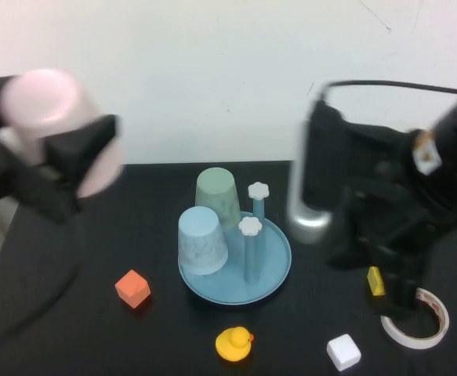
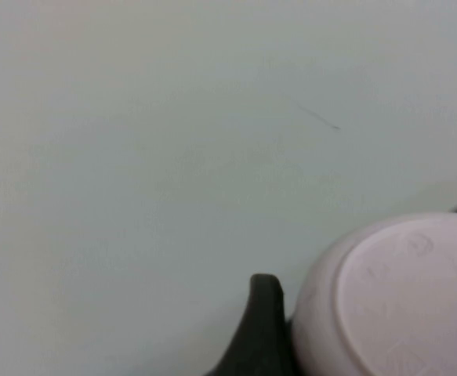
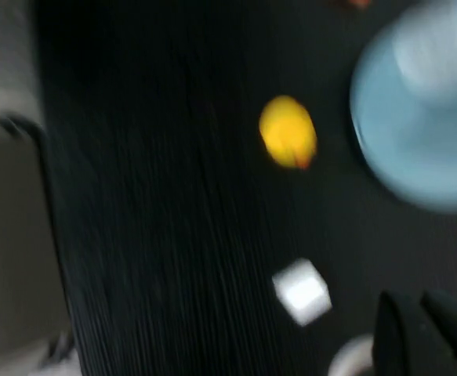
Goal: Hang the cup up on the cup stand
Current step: Place the cup on the cup holder
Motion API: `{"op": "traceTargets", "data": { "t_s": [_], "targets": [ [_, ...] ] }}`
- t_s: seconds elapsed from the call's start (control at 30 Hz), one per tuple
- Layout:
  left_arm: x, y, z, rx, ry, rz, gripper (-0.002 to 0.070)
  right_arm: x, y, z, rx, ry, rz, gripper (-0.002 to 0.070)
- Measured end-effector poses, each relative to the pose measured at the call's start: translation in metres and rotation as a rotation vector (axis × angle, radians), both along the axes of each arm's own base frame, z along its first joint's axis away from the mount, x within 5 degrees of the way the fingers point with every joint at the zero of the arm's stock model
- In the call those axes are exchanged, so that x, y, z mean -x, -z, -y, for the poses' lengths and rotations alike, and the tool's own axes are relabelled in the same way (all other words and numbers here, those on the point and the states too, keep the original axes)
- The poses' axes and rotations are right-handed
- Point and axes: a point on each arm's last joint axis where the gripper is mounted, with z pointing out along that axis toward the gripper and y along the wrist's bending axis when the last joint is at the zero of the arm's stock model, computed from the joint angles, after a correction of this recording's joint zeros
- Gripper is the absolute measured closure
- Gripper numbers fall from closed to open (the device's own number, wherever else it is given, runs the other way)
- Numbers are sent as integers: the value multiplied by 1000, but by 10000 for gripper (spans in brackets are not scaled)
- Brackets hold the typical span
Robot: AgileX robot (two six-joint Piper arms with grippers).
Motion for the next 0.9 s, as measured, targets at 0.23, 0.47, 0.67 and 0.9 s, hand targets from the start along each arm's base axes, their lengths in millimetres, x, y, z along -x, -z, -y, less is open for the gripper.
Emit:
{"op": "traceTargets", "data": {
  "t_s": [0.23, 0.47, 0.67, 0.9],
  "targets": [
    [-65, 25, 30, -22, 284, -101, 104, 25, 15, 38, 79, 180, 9, 668],
    [-115, 64, 53, 24, 510, -211, 104, 62, 36, 71, 28, 289, -1, 671],
    [-141, 105, 92, -13, 619, -264, 104, 85, 41, 91, -17, 367, 0, 671],
    [-160, 154, 128, -123, 685, -248, 104, 100, 30, 106, -87, 424, 35, 671]
  ]
}}
